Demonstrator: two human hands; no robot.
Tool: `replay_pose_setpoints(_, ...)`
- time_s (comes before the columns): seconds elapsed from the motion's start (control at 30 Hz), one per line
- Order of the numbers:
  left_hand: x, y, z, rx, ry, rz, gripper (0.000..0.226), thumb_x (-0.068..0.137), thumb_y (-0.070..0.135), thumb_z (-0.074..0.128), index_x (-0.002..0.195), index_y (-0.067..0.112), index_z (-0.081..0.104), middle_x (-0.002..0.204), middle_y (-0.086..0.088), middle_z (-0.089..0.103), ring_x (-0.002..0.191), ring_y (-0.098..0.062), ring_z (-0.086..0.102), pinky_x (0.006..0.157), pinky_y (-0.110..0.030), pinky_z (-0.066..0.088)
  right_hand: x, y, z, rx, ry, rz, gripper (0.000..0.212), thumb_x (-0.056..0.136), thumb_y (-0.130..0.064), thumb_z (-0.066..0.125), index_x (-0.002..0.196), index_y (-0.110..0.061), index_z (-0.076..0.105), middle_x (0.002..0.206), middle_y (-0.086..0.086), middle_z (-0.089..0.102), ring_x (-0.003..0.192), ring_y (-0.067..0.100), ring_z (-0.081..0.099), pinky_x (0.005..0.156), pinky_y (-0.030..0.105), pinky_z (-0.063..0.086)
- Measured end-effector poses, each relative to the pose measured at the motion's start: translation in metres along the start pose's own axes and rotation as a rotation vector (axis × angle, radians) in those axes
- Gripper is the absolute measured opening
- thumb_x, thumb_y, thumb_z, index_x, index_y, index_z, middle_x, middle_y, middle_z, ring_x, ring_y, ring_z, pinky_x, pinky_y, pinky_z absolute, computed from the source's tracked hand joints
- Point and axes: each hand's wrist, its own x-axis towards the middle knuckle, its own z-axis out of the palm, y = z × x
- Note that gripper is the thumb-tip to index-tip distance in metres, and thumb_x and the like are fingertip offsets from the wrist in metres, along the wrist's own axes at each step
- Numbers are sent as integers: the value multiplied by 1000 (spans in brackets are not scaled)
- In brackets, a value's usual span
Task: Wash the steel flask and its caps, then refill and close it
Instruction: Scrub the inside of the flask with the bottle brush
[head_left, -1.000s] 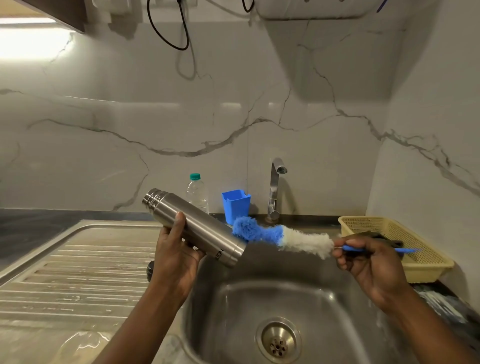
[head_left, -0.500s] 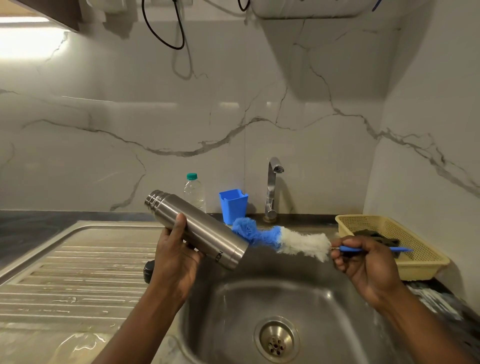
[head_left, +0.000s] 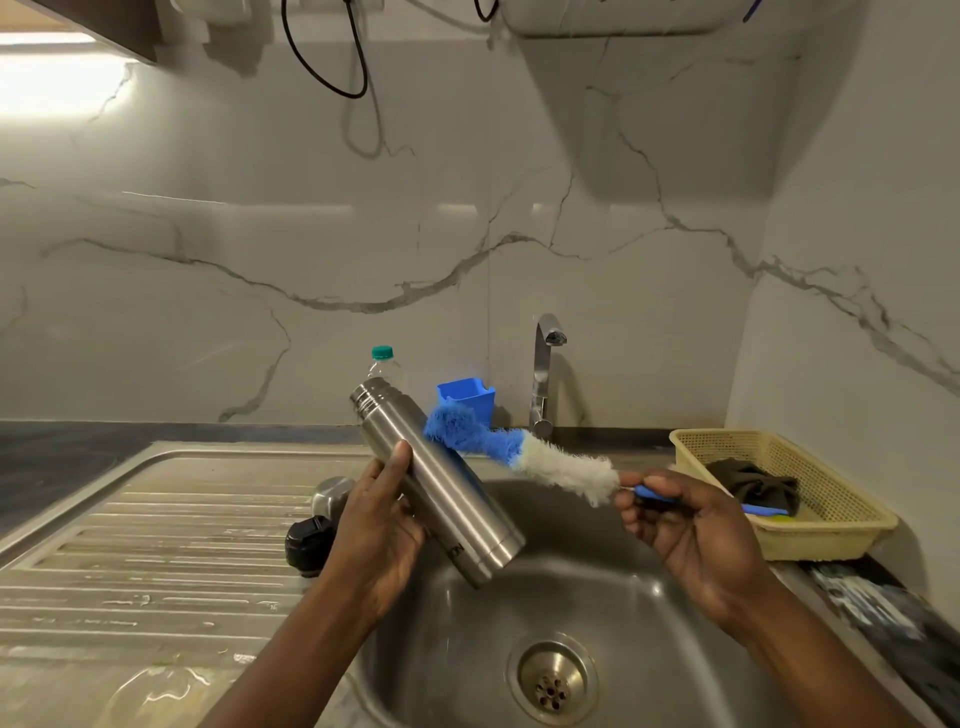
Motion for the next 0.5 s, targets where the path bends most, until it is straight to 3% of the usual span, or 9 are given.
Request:
replay_pose_setpoints(0.2,3,2,-3,35,1,40,40,101,32,61,135,13,57,124,-16,66,114,-31,68,90,-50,61,2,-14,-12,46,101,-101,41,91,1,44,70,1,78,68,18,67,60,24,63,52,27,54)
replay_pose_setpoints(0.37,3,-2,-1,100,-42,29,38,99,31,63,134,17,56,125,-16,66,111,-30,69,85,-48,62,2,-1,0,-10,44,-40,29,93,-6,52,101,11,74,85,26,72,71,26,70,62,29,61)
replay_pose_setpoints(0.5,2,-6,-2,139,-67,39,55,89,30,71,140,18,54,127,-18,70,108,-29,75,84,-48,63,2,-3,1,-11,39,-65,29,97,-4,49,98,7,76,90,27,74,75,27,72,64,29,62)
